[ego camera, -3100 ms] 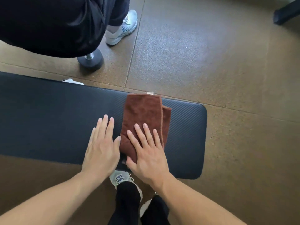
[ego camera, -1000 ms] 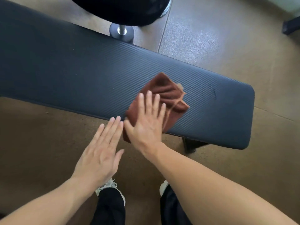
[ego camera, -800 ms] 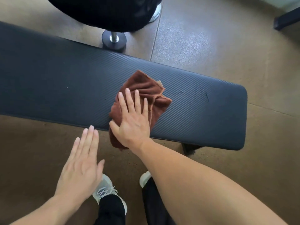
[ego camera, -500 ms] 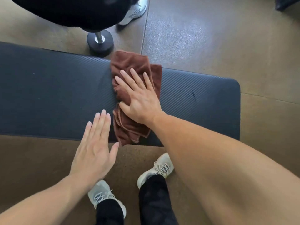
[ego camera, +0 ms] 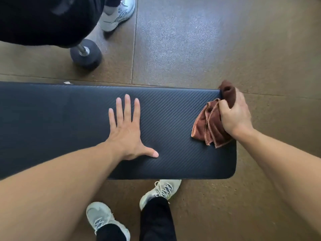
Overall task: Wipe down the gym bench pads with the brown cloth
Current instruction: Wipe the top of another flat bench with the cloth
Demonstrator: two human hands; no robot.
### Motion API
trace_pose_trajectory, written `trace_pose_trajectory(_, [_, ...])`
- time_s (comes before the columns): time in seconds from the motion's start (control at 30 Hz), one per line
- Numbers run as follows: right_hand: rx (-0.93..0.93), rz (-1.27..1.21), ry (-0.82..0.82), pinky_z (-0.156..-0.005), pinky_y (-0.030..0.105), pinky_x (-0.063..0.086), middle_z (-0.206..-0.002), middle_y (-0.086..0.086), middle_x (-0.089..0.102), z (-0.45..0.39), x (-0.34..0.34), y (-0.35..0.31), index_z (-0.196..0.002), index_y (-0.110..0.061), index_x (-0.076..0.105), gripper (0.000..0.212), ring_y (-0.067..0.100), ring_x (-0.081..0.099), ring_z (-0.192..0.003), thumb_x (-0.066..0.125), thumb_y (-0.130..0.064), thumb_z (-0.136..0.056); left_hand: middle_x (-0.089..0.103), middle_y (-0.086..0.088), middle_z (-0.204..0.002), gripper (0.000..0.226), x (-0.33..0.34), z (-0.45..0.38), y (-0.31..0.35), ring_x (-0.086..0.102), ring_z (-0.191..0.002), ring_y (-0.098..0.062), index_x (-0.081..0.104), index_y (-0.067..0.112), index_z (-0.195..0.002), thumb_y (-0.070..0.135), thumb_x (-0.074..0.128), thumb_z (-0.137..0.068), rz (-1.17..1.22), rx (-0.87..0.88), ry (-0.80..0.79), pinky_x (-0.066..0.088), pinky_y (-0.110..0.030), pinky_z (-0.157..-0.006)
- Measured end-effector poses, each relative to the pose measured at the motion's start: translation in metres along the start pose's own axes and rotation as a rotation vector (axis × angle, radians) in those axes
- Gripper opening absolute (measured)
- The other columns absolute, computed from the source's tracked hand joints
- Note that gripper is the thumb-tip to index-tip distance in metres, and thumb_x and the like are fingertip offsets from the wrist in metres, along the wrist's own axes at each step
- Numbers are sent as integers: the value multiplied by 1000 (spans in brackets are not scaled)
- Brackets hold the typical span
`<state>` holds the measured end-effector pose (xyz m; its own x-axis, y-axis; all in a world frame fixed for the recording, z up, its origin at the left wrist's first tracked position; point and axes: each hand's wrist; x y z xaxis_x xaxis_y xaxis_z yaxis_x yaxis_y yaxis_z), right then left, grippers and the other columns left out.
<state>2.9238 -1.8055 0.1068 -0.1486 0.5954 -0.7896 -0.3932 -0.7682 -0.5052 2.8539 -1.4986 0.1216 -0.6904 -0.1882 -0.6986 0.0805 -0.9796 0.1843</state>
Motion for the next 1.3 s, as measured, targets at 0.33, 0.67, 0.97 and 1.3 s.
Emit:
trace_pose_trajectory(0.33, [76, 22, 124, -102, 46, 43, -132, 9, 57, -2, 14, -12, -138, -26, 54, 66, 37, 56, -122, 37, -55, -81, -63, -13, -138, 169, -4, 0, 5, -59, -128, -36, -55, 16, -134, 97, 63, -44, 5, -36, -99, -24, -61, -114])
trace_pose_trajectory(0.67, [56, 302, 81, -117, 50, 29, -136, 17, 55, -4, 23, -46, -132, -18, 59, 63, 38, 44, -133, 34, -48, -83, -61, -14, -141, 167, 0, 0, -4, -57, -129, -37, -48, 14, -141, 87, 72, -52, 54, 94, -37, -29, -59, -111])
trace_pose_trajectory(0.97, [-93, 441, 38, -128, 52, 3, -134, 19, 59, 43, 133, -174, -129, -12, 62, 70, 33, 40, -141, 27, -52, -84, -4, -7, -170, 89, 2, 52, -153, -10, -157, -22, 4, 11, -162, 52, 50, -98, 145, 319, 479, 4, -44, -128])
trace_pose_trajectory(1.3, [-286, 400, -111, -128, 53, -3, -141, 9, 58, 150, 337, -413, -138, -22, 57, 64, 27, 38, -144, 35, -58, -90, 8, -8, -170, 81, 4, 112, -358, 2, -157, -20, 11, 9, -162, 46, 44, -97, 170, 130, 559, 5, -39, -127])
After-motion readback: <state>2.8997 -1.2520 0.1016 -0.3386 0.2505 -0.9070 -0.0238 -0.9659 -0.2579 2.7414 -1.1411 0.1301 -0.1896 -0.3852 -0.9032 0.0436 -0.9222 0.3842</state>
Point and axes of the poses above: each hand's wrist, its own z-axis away from the middle knuckle, its own x-axis out of the palm, y = z × x
